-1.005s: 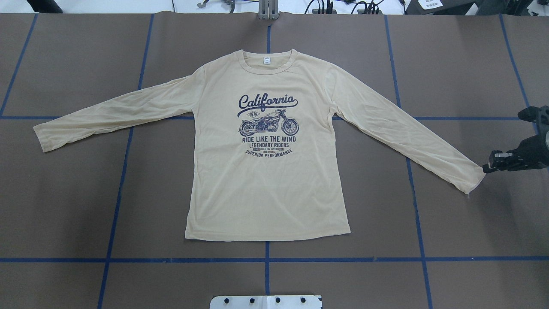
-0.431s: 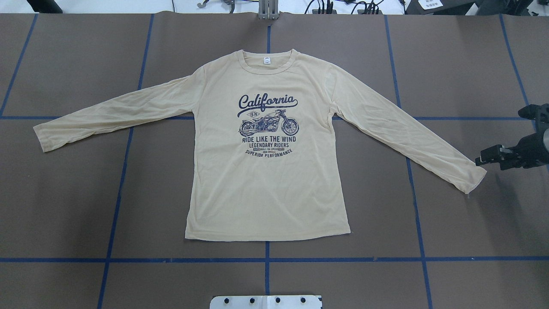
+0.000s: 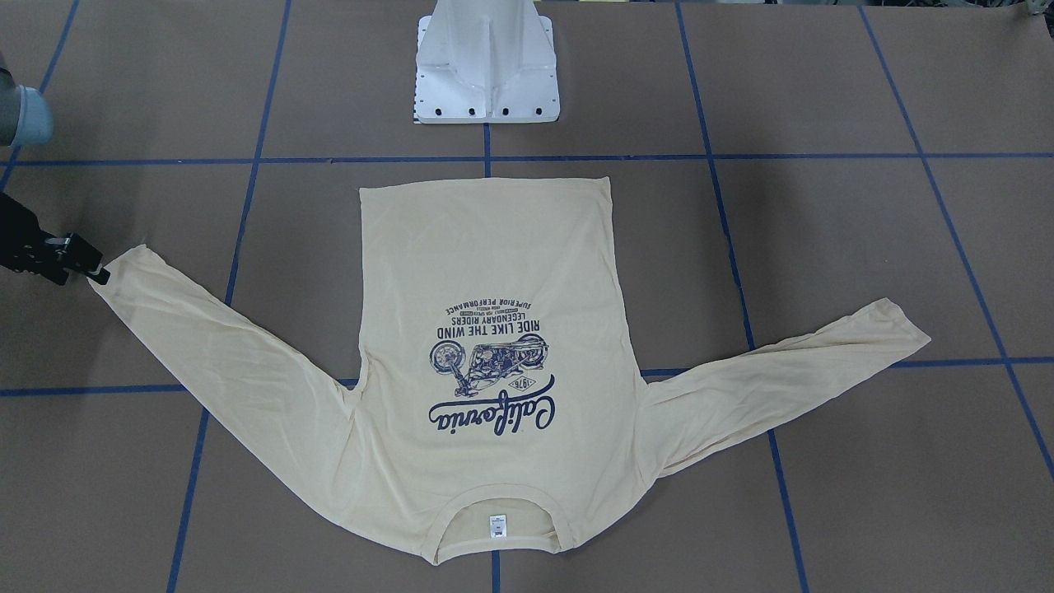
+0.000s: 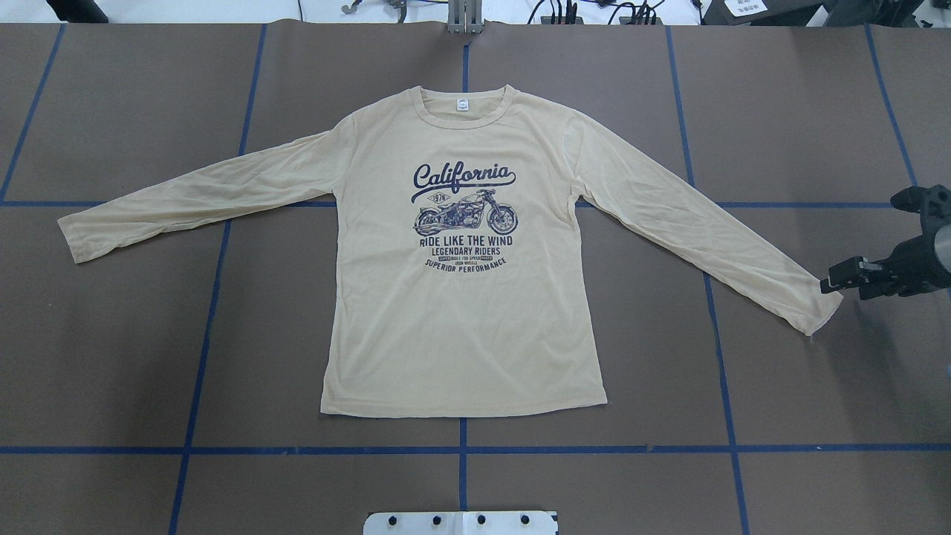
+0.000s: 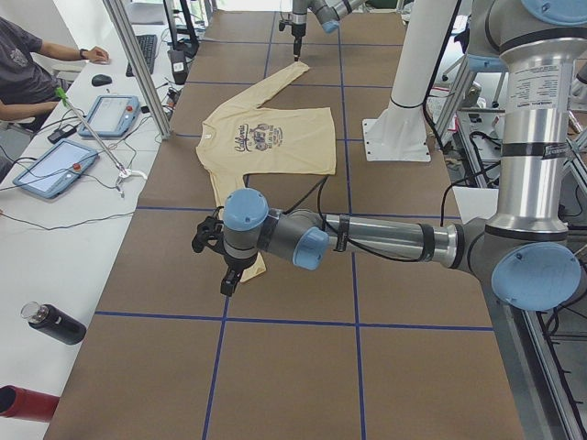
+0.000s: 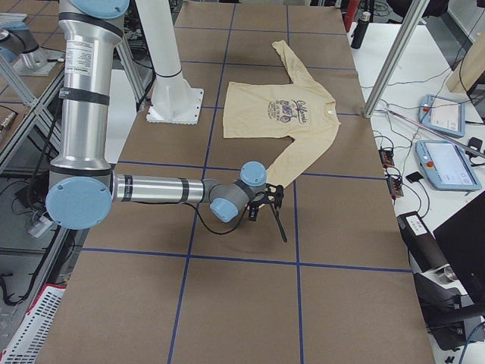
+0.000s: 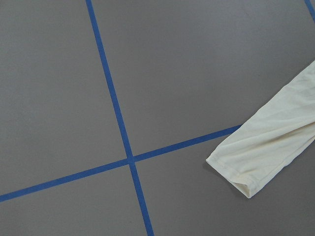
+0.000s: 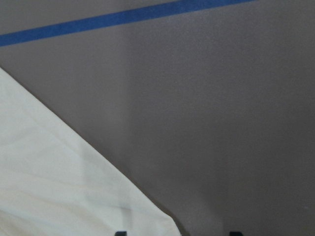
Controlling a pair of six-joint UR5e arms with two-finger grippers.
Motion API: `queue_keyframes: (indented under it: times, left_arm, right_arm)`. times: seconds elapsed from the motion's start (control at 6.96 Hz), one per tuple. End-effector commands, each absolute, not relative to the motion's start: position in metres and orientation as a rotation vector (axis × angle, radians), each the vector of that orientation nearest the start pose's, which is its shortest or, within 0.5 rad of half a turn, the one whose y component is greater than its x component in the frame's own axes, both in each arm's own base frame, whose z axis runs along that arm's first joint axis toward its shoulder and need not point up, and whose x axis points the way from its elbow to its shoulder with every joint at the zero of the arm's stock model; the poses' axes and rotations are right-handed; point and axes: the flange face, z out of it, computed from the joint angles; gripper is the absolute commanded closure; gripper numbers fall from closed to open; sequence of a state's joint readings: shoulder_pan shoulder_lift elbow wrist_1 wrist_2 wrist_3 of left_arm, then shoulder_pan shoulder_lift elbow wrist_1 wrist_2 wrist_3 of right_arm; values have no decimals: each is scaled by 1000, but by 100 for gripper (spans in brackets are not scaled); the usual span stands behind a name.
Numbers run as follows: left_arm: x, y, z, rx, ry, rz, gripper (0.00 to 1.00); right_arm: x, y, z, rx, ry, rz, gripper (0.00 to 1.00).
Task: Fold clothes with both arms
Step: 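Reach the right gripper to the cuff of the nearby sleeve and grasp it, then carry the grasped sleeve across the shirt toward the collar with the right gripper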
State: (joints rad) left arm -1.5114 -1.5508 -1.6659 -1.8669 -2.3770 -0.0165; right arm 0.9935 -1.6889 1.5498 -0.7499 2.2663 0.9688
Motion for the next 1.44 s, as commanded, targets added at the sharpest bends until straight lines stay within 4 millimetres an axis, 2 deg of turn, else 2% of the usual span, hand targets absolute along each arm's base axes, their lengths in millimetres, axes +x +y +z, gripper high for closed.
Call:
queue_keyframes:
  times: [0.0, 0.14, 0.29, 0.57, 0.72, 0.86, 1.01, 1.29]
  left_arm:
    - [-31, -503, 586, 320, 811, 190, 0]
    - [-31, -503, 586, 320, 811, 190, 0]
    - [-32, -503, 585, 322, 809, 189, 0]
    - [-31, -503, 585, 322, 811, 191, 0]
    - [-32, -503, 585, 322, 810, 189, 0]
    - [-32, -503, 584, 322, 820, 190, 0]
    - [-29, -502, 579, 323, 854, 197, 0]
    - [-29, -502, 572, 335, 856, 203, 0]
  right_arm:
    - [-196, -425, 642, -13, -928, 126, 32]
    - [-196, -425, 642, -14, -929, 125, 60]
    - [-196, -425, 641, -15, -931, 125, 100]
    - [-199, -424, 632, -33, -966, 105, 100]
    - [-195, -425, 618, -54, -1012, 88, 100]
    - [-180, -445, 590, -41, -1081, 93, 100]
    - [-186, -483, 542, -26, -1112, 106, 100]
    - [-232, -562, 398, -70, -1131, 219, 100]
